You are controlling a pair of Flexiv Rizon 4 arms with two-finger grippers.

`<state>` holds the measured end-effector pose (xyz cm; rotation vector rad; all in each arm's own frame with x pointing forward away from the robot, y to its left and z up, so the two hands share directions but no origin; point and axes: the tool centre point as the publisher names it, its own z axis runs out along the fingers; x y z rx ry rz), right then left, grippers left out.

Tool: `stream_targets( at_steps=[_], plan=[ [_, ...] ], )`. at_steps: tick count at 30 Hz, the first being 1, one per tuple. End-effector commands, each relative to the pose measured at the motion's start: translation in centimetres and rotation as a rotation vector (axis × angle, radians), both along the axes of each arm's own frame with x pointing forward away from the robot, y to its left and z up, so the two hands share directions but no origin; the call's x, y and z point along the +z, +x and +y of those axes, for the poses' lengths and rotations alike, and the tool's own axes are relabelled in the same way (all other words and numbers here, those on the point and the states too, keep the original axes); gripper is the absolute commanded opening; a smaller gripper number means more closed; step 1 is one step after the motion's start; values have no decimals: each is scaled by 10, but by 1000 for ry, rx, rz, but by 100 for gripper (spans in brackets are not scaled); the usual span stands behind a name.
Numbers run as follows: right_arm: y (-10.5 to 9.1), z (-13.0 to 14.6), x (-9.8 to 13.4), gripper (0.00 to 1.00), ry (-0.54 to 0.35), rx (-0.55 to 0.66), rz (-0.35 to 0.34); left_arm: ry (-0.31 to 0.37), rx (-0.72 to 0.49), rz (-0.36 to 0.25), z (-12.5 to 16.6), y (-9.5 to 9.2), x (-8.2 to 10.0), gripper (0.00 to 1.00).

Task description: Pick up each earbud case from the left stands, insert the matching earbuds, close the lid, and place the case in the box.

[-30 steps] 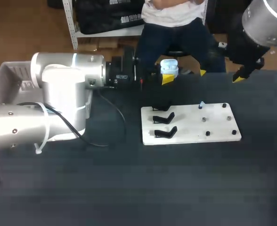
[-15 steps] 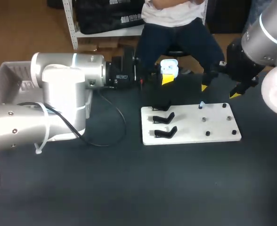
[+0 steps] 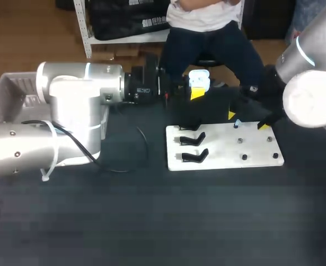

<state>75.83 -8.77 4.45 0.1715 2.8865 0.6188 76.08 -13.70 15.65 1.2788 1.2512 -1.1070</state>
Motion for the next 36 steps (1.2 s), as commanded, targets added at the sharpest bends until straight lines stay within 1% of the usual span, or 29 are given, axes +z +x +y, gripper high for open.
stream_targets(
  at_steps=[1, 9, 11, 12, 14, 15, 16, 18, 23, 26, 28, 30, 31, 34, 36],
  plan=[
    [7, 5, -3, 100, 14, 19, 45, -7, 5, -6, 0, -2, -2, 0],
    [3, 9, -3, 100, 39, -21, 59, -7, 5, -6, 0, -2, -2, 0],
    [3, 10, -3, 100, 46, -36, 74, -7, 5, -6, 0, -2, -2, 0],
    [3, 10, -4, 99, 52, -45, 79, -7, 5, -6, 0, -2, -2, 0],
    [3, 10, -6, 92, 61, -48, 90, -7, 5, -6, 0, -2, -2, 0],
    [2, 11, -6, 91, 62, -50, 90, -7, 5, -6, 0, -2, -2, 0],
    [2, 11, -6, 93, 61, -54, 92, -7, 5, -6, 0, -2, -2, 0],
    [1, 12, -6, 94, 64, -60, 93, -7, 5, -6, 0, -2, -2, 0],
    [3, 13, -5, 68, 36, -83, 100, -7, 5, -6, 0, -2, -2, 0],
    [3, 15, -6, 65, 15, -98, 109, -7, 5, -6, 0, -2, -2, 0],
    [3, 15, -7, 59, 17, -98, 111, -7, 5, -6, 0, -2, -2, 0],
    [4, 16, -7, 58, 16, -100, 114, -7, 5, -6, 0, -2, -2, 0],
    [3, 16, -7, 55, 16, -99, 115, -7, 5, -6, 0, -2, -2, 0],
    [3, 17, -7, 55, 15, -107, 118, -7, 5, -6, 0, -2, -2, 0],
    [3, 17, -8, 50, 16, -109, 120, -7, 5, -6, 0, -2, -2, 0]
  ],
)
